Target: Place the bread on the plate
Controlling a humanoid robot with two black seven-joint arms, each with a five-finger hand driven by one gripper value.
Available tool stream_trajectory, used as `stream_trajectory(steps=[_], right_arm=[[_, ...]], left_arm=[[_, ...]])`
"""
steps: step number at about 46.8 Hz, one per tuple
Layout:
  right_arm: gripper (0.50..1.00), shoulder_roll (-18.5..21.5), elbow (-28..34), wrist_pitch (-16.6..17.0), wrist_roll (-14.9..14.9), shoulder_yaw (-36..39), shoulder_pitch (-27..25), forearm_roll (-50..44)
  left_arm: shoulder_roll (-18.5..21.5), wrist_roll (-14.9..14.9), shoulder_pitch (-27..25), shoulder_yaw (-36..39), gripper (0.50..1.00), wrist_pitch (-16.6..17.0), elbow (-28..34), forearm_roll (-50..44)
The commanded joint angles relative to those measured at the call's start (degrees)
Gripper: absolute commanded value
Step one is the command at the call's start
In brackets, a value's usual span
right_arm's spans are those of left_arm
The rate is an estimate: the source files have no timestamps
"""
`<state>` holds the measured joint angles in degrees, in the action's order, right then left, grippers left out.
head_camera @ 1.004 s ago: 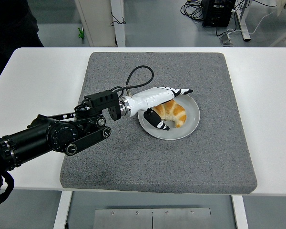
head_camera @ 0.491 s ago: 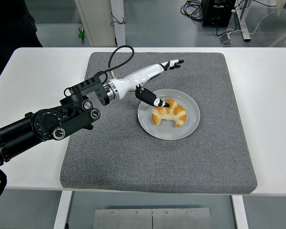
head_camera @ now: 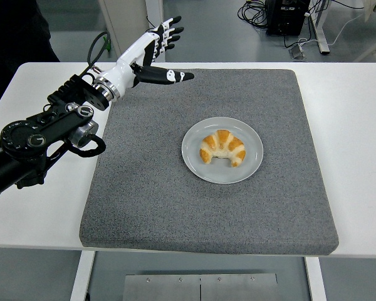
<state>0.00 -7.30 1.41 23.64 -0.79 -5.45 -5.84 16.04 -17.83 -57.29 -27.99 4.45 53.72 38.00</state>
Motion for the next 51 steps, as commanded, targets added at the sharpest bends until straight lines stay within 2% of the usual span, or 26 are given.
stream_trajectory(steps=[1, 9, 25, 34, 40, 48, 51], right_arm=[[1.0, 0.0, 0.0, 0.0, 0.0, 0.0, 0.0, 0.04], [1.0, 0.0, 0.0, 0.0, 0.0, 0.0, 0.0, 0.04], [1.0, 0.0, 0.0, 0.0, 0.0, 0.0, 0.0, 0.04], [1.0, 0.0, 0.0, 0.0, 0.0, 0.0, 0.0, 0.04], [1.0, 0.0, 0.0, 0.0, 0.0, 0.0, 0.0, 0.04], [1.0, 0.0, -0.18, 0.09, 0.0, 0.35, 0.44, 0.04], [1.0, 0.0, -0.18, 0.09, 0.0, 0.18, 0.44, 0.04]], left_arm=[[0.13, -0.01, 0.25, -2.32, 0.968, 0.29, -0.46, -2.92], [-0.48, 0.08, 0.87, -5.32, 0.968, 2.14, -3.97, -10.3], [-2.15, -0.45, 0.87, -5.4, 0.968, 2.14, -9.86, -22.87], [-3.56, -3.17, 1.74, -9.09, 0.968, 1.88, -11.0, -27.0], [-4.43, -3.26, 3.33, -13.05, 0.968, 1.79, -12.14, -28.06], [-7.07, -2.91, 3.68, -16.56, 0.968, 1.26, -17.06, -28.41], [-7.25, -3.08, 3.86, -16.65, 0.968, -0.4, -18.38, -28.77]])
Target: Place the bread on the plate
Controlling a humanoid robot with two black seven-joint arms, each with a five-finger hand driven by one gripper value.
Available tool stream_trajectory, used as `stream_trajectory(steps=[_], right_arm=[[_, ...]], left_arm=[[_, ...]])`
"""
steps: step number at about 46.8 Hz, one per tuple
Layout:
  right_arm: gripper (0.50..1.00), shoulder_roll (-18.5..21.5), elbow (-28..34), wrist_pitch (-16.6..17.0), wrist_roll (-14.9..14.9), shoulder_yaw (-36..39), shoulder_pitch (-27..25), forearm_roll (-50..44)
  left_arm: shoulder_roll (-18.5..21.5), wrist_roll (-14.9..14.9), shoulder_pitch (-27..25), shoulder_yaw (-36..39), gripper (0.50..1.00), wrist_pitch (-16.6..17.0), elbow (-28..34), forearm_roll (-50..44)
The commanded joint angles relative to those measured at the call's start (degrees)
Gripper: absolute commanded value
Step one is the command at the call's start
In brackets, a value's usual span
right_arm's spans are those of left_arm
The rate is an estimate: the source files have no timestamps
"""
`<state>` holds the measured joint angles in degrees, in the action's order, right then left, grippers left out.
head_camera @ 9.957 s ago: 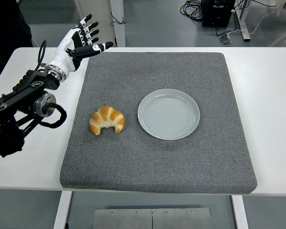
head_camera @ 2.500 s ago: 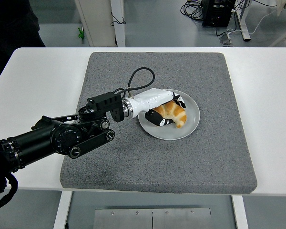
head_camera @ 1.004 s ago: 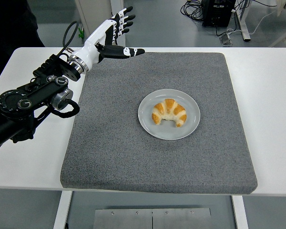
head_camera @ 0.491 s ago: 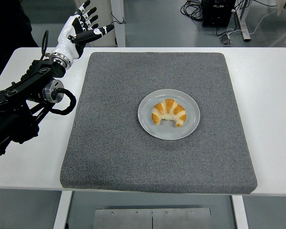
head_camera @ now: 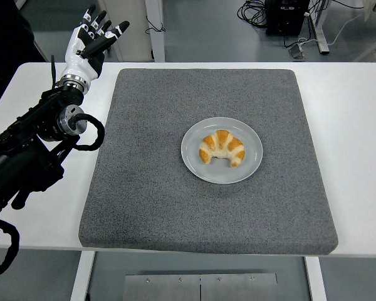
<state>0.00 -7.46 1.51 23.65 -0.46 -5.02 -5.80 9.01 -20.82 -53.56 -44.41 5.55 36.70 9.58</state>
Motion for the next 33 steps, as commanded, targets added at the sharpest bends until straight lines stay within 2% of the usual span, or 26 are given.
stream_trajectory(steps=[1, 19, 33], right_arm=[[1.0, 0.0, 0.08, -0.02, -0.09, -0.25, 0.01, 0.0], [1.0, 0.0, 0.16, -0.1, -0.01, -0.25, -0.26, 0.0], [1.0, 0.0, -0.1, 0.07, -0.01, -0.6, -0.08, 0.0]], left_arm=[[-0.22, -0.1, 0.12, -0.32, 0.968, -2.38, -1.81, -0.44], [-1.8, -0.1, -0.58, -2.69, 0.968, -7.39, -8.05, -5.01], [-2.51, -0.1, -0.67, -3.75, 0.969, -7.57, -8.49, -5.1]])
